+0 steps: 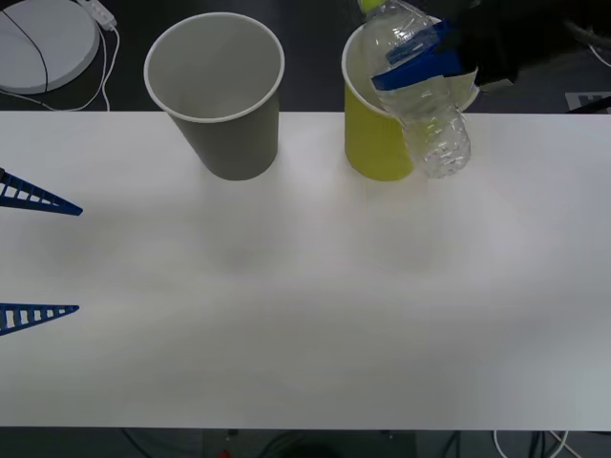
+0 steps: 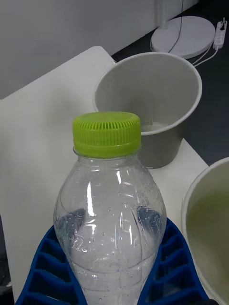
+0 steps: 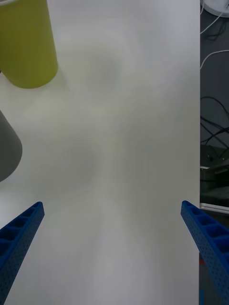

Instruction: Put the can into the green bin and the plastic bottle into the gray bin

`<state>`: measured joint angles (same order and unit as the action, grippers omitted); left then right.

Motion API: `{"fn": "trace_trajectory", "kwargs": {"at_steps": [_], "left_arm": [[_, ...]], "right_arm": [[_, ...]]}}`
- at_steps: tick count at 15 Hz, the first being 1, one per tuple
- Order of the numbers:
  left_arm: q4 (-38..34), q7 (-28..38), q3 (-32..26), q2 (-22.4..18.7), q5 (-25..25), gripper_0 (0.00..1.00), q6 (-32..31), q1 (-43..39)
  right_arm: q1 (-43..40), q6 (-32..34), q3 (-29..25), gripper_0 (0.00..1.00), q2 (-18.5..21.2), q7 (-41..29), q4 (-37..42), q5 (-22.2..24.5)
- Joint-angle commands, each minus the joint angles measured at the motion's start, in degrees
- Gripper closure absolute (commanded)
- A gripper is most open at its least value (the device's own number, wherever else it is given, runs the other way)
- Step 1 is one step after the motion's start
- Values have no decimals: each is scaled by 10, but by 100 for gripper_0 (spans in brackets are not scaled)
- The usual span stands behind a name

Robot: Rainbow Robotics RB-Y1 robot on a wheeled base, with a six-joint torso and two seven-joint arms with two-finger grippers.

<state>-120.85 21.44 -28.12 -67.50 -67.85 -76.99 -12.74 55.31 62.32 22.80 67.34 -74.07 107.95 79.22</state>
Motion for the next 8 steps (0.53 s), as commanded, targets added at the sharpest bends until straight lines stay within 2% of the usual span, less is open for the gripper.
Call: {"fn": "trace_trajectory", "kwargs": {"at_steps": [1, 8], "left_arm": [[0, 0, 0, 0, 0, 0, 0, 0], [0, 0, 0, 0, 0, 0, 0, 0]], "right_arm": [[60, 1, 44, 100, -10, -25, -28, -1], [196, 5, 162, 100, -41, -27, -124, -13]]}}
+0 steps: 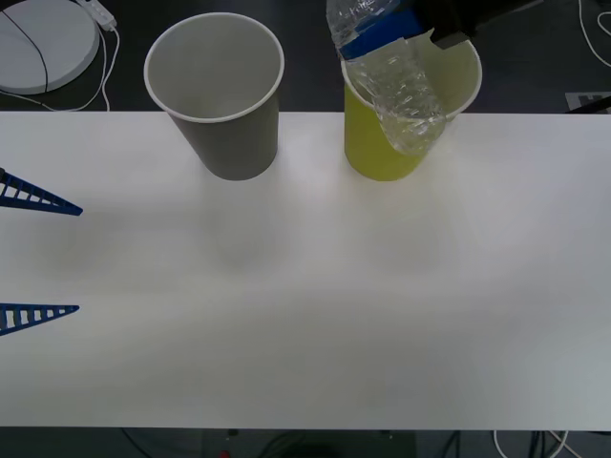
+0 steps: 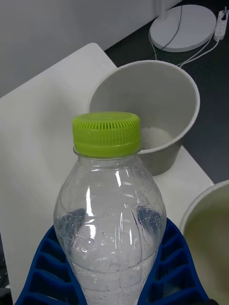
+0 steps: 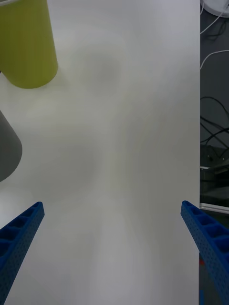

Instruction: Put the can into the green bin and the plastic bottle into the gray bin

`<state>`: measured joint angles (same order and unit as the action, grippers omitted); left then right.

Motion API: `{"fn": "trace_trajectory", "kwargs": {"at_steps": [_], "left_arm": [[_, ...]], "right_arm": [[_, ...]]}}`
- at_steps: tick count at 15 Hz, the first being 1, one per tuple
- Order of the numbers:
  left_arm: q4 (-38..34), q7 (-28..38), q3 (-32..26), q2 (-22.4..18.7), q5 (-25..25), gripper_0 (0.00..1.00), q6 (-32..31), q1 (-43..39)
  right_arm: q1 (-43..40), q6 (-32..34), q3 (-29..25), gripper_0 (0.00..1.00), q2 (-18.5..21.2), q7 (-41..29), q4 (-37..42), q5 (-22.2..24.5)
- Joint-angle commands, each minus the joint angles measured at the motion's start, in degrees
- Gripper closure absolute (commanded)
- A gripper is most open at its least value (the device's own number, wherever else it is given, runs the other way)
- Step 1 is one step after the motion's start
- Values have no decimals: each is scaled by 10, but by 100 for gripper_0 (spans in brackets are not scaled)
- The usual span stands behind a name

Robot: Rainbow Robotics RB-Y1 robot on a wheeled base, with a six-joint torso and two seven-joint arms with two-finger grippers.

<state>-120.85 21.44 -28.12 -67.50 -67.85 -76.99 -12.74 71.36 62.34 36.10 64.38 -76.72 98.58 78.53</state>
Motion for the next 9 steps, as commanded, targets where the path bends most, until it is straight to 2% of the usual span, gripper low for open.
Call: {"fn": "trace_trajectory", "kwargs": {"at_steps": [1, 4, 9], "left_arm": [[0, 0, 0, 0, 0, 0, 0, 0], [0, 0, 0, 0, 0, 0, 0, 0], [0, 0, 0, 0, 0, 0, 0, 0]], "right_arm": [[67, 6, 55, 100, -22, 1, -59, -12], [123, 6, 107, 100, -55, 0, -122, -14], [190, 6, 162, 100, -109, 1, -210, -8]]}}
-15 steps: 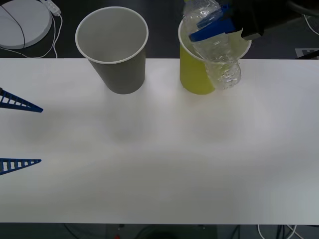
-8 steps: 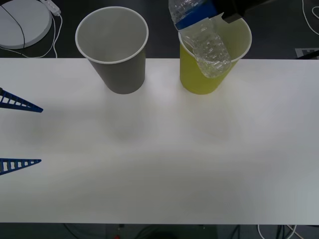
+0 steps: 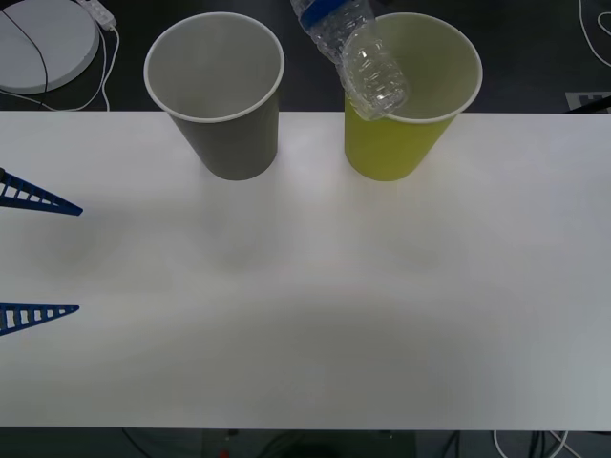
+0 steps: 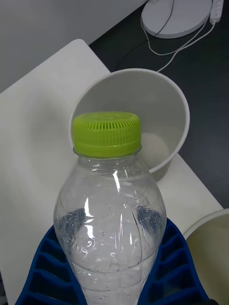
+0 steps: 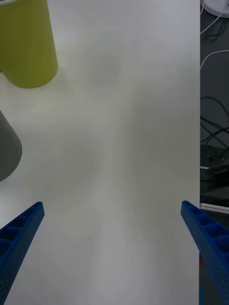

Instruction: Put the can into the green bin and the plastic bottle into the gray bin

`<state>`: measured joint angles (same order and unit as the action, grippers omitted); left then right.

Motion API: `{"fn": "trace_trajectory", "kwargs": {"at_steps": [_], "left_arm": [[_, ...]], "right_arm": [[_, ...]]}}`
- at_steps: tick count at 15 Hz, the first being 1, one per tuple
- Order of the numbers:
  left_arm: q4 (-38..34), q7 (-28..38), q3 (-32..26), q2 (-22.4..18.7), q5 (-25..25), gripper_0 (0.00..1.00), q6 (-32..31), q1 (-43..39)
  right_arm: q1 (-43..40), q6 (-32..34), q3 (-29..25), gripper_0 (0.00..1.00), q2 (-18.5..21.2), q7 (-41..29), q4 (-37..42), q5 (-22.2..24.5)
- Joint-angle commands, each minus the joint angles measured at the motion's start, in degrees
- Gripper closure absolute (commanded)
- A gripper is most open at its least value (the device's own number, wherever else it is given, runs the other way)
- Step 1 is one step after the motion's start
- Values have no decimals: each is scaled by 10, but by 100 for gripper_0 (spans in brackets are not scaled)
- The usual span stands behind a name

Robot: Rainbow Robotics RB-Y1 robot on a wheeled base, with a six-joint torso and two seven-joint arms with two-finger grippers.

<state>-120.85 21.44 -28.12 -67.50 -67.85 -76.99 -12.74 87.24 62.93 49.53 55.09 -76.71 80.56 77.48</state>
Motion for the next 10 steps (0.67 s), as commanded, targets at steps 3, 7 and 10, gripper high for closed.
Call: {"fn": "trace_trajectory", "kwargs": {"at_steps": [3, 7, 10], "left_arm": [[0, 0, 0, 0, 0, 0, 0, 0], [0, 0, 0, 0, 0, 0, 0, 0], [0, 0, 0, 0, 0, 0, 0, 0]], "right_arm": [[69, 0, 57, 100, -55, 0, -91, 0], [101, -4, 73, 100, -109, 1, -163, 6], [121, -10, 79, 100, -149, 1, -218, 9]]}}
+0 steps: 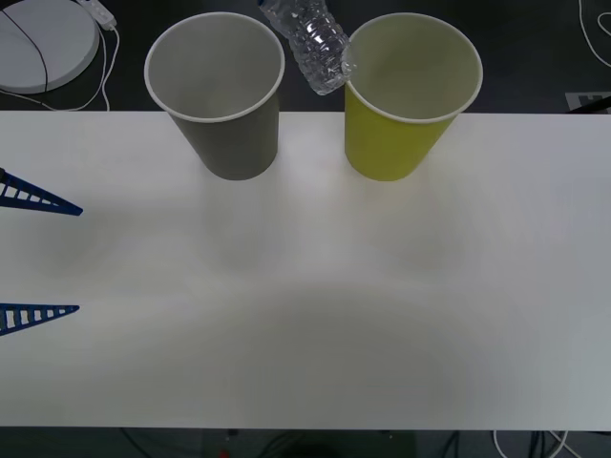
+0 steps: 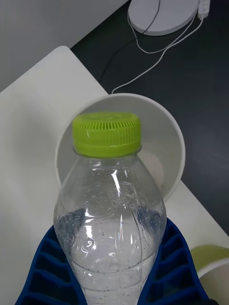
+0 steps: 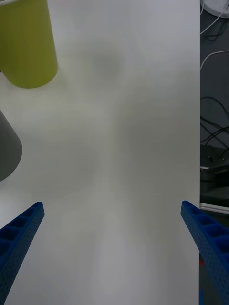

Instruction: Put the can into the green bin and the plastic bottle into the gray bin

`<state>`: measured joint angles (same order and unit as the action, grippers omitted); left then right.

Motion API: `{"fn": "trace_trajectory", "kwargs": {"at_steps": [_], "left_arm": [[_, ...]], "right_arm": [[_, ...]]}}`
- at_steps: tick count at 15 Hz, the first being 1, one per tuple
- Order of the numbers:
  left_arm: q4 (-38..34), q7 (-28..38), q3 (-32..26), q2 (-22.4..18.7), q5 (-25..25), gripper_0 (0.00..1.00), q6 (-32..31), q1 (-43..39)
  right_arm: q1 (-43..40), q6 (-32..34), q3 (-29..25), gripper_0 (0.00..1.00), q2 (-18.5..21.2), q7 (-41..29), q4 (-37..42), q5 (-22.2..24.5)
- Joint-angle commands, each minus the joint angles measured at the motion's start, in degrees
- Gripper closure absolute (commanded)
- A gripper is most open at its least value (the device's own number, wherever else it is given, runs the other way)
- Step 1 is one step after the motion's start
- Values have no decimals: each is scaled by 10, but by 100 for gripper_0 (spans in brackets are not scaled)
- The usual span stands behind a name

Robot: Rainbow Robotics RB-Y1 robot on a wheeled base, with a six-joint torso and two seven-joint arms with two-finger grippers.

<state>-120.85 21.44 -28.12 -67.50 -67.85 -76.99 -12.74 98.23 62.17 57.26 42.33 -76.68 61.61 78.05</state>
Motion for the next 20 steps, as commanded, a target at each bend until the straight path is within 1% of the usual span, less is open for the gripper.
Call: {"fn": "trace_trajectory", "kwargs": {"at_steps": [1, 6, 11, 15, 20], "left_arm": [[0, 0, 0, 0, 0, 0, 0, 0], [0, 0, 0, 0, 0, 0, 0, 0], [0, 0, 0, 0, 0, 0, 0, 0], [0, 0, 0, 0, 0, 0, 0, 0], [0, 0, 0, 0, 0, 0, 0, 0]], "right_arm": [[25, -5, 14, 100, -36, 0, -50, 4], [67, -28, 62, 100, -97, 0, -135, -2], [95, -39, 87, 100, -156, 0, -214, -2], [108, -54, 99, 100, -189, 0, -248, -2], [120, -64, 103, 100, -218, 0, -278, -4]]}}
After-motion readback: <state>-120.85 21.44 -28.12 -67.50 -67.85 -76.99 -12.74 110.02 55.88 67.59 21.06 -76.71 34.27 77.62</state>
